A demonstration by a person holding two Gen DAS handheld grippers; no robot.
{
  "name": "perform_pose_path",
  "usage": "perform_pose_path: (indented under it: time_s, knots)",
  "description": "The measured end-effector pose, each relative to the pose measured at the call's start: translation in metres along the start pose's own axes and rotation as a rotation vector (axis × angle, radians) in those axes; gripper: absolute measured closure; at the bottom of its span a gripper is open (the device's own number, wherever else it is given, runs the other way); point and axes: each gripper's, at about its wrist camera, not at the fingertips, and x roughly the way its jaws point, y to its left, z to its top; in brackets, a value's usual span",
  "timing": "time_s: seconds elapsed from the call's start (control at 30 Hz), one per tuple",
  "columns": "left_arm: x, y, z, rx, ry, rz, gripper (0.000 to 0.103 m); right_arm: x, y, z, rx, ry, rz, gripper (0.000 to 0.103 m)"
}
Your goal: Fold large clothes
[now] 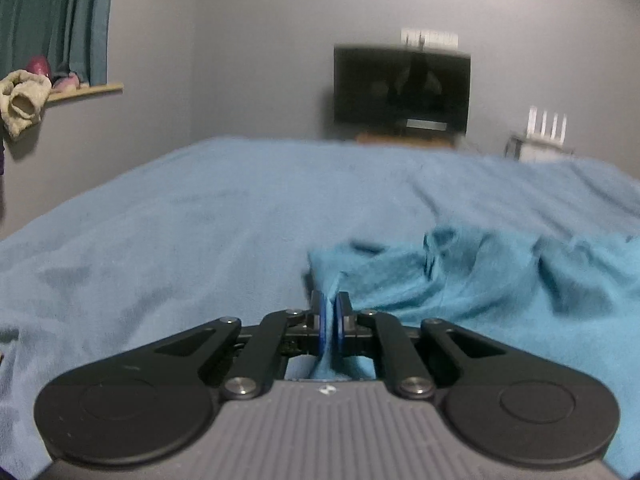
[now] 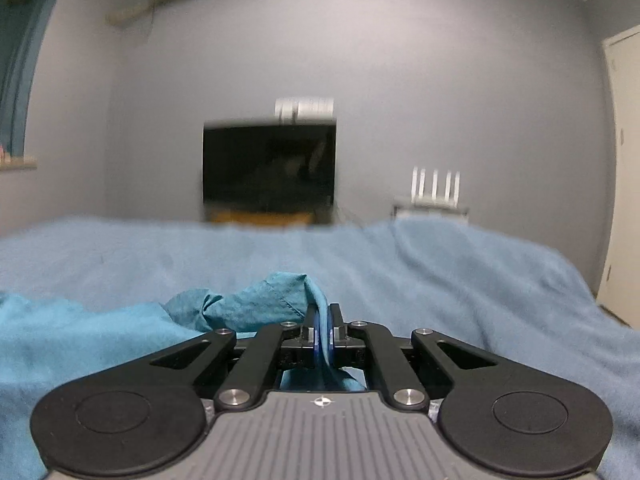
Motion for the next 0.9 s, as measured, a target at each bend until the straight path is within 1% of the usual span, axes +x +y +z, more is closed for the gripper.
perform_pose_path:
  time_s: [0.07,0.1,0.13,0.17,0.2,0.23,0.27,0.3,0.33,0.37,0.4,0.43,0.47,0.5,0.57,0.6,0.63,0.67,0.7,0.73,0.77,0.8,0.83,0.9]
  knots:
    - [0.009,-0.007,-0.006,0.043,0.034,0.019,0.1,0.011,0.002,-0.01,-0.009,0.064,-0.018,0.091]
    - [0.013,-0.011,-0.008,0.069,0.055,0.029,0.098,0.016,0.002,-0.013,-0.01,0.096,-0.021,0.086]
    - [0.016,-0.015,-0.009,0.097,0.076,0.045,0.094,0.018,0.003,-0.015,-0.008,0.121,-0.032,0.073]
    - [0.018,-0.018,-0.01,0.118,0.082,0.061,0.092,0.018,0.003,-0.017,-0.001,0.13,-0.046,0.067]
    - [0.018,-0.021,-0.009,0.132,0.083,0.08,0.083,0.013,0.002,-0.017,0.01,0.125,-0.056,0.058]
    - [0.016,-0.022,-0.007,0.135,0.079,0.103,0.068,0.007,0.003,-0.016,0.019,0.114,-0.062,0.052]
    - [0.01,-0.02,-0.005,0.124,0.066,0.118,0.06,-0.001,0.005,-0.015,0.02,0.106,-0.069,0.05]
    - [0.003,-0.018,0.0,0.094,0.04,0.121,0.05,-0.008,0.007,-0.012,0.017,0.096,-0.072,0.047]
    - [-0.007,-0.017,0.005,0.052,0.007,0.105,0.045,-0.013,0.01,-0.007,0.013,0.085,-0.065,0.045]
    - [-0.014,-0.014,0.01,0.014,-0.021,0.083,0.044,-0.02,0.016,-0.002,0.006,0.074,-0.045,0.045]
    - [-0.023,-0.014,0.016,-0.023,-0.049,0.049,0.044,-0.038,0.017,0.006,0.002,0.062,-0.026,0.045]
    - [-0.031,-0.016,0.02,-0.057,-0.073,-0.001,0.043,-0.048,0.025,0.012,0.0,0.051,0.004,0.045]
    - [-0.038,-0.019,0.022,-0.084,-0.086,-0.065,0.043,-0.061,0.033,0.017,0.003,0.043,0.057,0.045]
    - [-0.041,-0.025,0.023,-0.103,-0.082,-0.144,0.043,-0.075,0.036,0.022,0.016,0.039,0.119,0.045]
    - [-0.043,-0.045,0.019,-0.096,-0.034,-0.298,0.043,-0.09,0.056,0.023,0.046,0.067,0.286,0.045]
    - [-0.042,-0.058,0.014,-0.069,-0.013,-0.344,0.043,-0.094,0.068,0.02,0.05,0.096,0.352,0.045]
    - [-0.041,-0.072,0.007,-0.021,0.01,-0.367,0.043,-0.098,0.08,0.016,0.041,0.125,0.397,0.045]
    - [-0.037,-0.084,0.0,0.036,0.039,-0.376,0.043,-0.102,0.092,0.01,0.012,0.146,0.421,0.045]
    - [-0.031,-0.096,-0.01,0.108,0.091,-0.372,0.043,-0.104,0.103,0.004,-0.027,0.163,0.427,0.045]
    - [-0.027,-0.106,-0.021,0.172,0.155,-0.373,0.043,-0.106,0.112,-0.004,-0.07,0.181,0.409,0.045]
    - [-0.023,-0.111,-0.03,0.226,0.22,-0.387,0.043,-0.105,0.119,-0.012,-0.102,0.2,0.392,0.045]
    - [-0.022,-0.113,-0.038,0.279,0.263,-0.407,0.043,-0.104,0.123,-0.02,-0.127,0.211,0.374,0.045]
    - [-0.024,-0.114,-0.045,0.331,0.288,-0.417,0.043,-0.105,0.124,-0.026,-0.144,0.213,0.349,0.045]
    - [-0.028,-0.112,-0.052,0.378,0.313,-0.41,0.043,-0.094,0.122,-0.038,-0.197,0.22,0.272,0.046]
